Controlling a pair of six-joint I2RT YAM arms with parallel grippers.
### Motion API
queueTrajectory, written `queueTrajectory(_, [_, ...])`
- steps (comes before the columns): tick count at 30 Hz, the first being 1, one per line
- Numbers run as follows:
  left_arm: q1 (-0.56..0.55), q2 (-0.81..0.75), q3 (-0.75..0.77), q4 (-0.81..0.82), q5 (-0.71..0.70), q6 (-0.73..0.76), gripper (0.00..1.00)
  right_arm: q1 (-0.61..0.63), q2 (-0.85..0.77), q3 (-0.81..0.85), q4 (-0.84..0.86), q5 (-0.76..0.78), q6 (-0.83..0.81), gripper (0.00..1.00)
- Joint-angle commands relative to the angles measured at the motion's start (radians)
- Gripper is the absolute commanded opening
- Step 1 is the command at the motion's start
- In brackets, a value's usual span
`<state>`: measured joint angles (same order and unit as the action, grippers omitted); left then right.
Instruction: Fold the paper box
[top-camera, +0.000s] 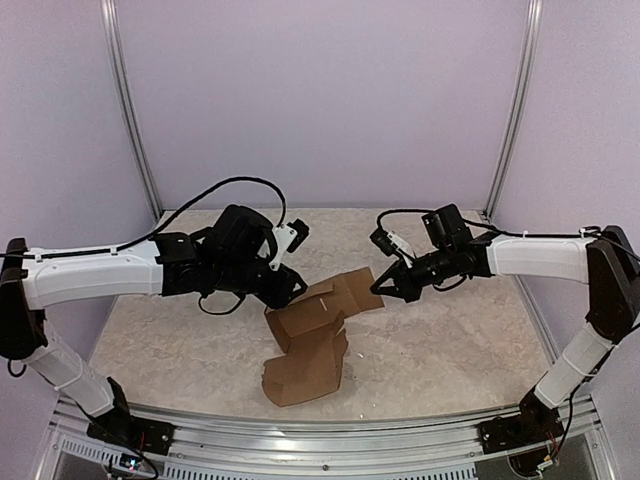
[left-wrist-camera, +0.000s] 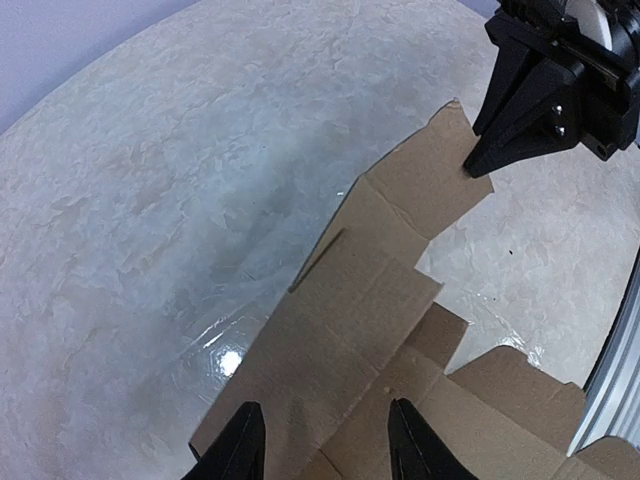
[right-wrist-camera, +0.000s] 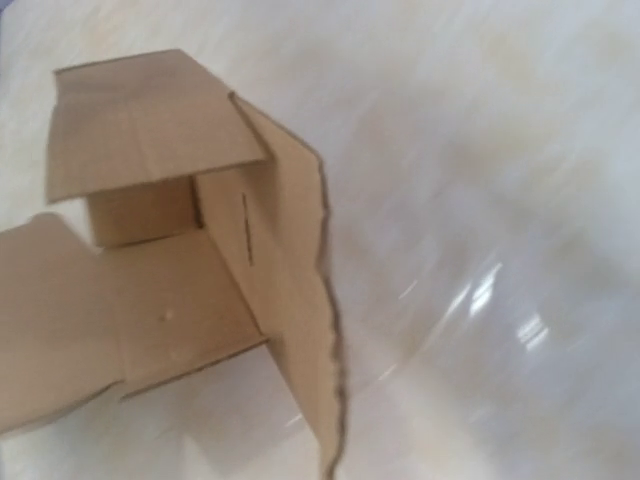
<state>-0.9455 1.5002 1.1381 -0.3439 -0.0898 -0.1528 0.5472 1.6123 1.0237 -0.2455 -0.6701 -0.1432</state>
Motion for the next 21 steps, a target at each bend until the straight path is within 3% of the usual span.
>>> queueTrajectory(1, [-0.011, -0.052, 0.020, 0.005, 0.023, 0.009, 0.43, 0.007, -0.058, -0.100, 0.345, 0.124, -0.006, 0.00])
queueTrajectory(6, [-0.019, -0.077, -0.023, 0.007, -0.044, 0.010, 0.45, 0.007, -0.082, -0.215, 0.586, 0.208, -0.039, 0.00])
queueTrajectory(11, [-0.048, -0.114, -0.127, 0.032, -0.205, -0.073, 0.45, 0.007, -0.075, -0.224, 0.573, 0.225, -0.086, 0.01])
queueTrajectory(16, [-0.067, -0.195, -0.338, 0.228, -0.257, -0.120, 0.44, 0.007, -0.097, -0.218, 0.481, 0.202, -0.120, 0.29])
queueTrajectory(21, [-0.055, -0.179, -0.399, 0.322, -0.283, -0.091, 0.44, 0.007, -0.100, -0.197, 0.375, 0.199, -0.149, 0.37])
